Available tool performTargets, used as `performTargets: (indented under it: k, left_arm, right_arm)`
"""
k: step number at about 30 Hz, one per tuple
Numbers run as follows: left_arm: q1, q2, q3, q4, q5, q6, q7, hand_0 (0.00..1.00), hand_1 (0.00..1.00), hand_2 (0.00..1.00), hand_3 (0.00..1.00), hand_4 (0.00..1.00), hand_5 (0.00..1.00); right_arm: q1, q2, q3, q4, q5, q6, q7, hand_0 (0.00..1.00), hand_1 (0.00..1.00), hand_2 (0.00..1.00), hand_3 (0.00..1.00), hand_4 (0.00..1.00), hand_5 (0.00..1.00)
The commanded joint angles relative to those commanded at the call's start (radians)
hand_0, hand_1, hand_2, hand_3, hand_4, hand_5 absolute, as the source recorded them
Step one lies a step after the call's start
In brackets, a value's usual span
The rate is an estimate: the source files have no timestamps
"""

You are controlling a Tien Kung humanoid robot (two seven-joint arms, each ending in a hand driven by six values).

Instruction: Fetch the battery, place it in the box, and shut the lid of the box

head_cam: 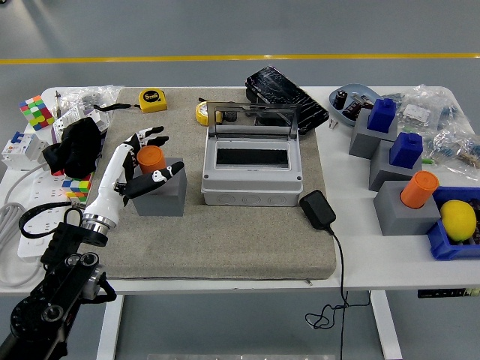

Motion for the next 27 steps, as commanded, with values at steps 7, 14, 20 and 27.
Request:
performTargets:
  k: [7,14,20,27]
  left_arm:
    - [-0.010,0.000,0.012,0.024,-0.030,0.002,-0.012,0.429,0.670,0.732,0.795,0.998,0.014]
    - [-0.033,0.000,0.021,0.068,-0.099,0.018,-0.041,0.322,0.589,0.669,0.767,0.998,0.002]
    - [-0.048,0.000,0.035,0.099,-0.163,0.036,-0.075,0.250,0.411,0.459,0.600,0.871,0.002]
    - [-0.061,0.000,0.053,0.131,-0.195,0.036,-0.092,0.224,0.303,0.341,0.411,0.783,0.002]
  right_arm:
    - [0.001,0.000,0.001,0.000,-0.002,0.000,-0.001,0.763,0.720,0.732,0.750,0.998,0.542]
    - [0.003,-0.001,0.006,0.000,-0.005,-0.001,-0.002,0.763,0.720,0.732,0.750,0.998,0.542]
    - [0.005,0.000,0.005,0.000,-0.005,0.000,0.000,0.764,0.720,0.732,0.750,0.998,0.542]
    - [0.003,0.002,0.003,0.000,-0.008,0.001,0.001,0.762,0.720,0.732,0.750,0.998,0.542]
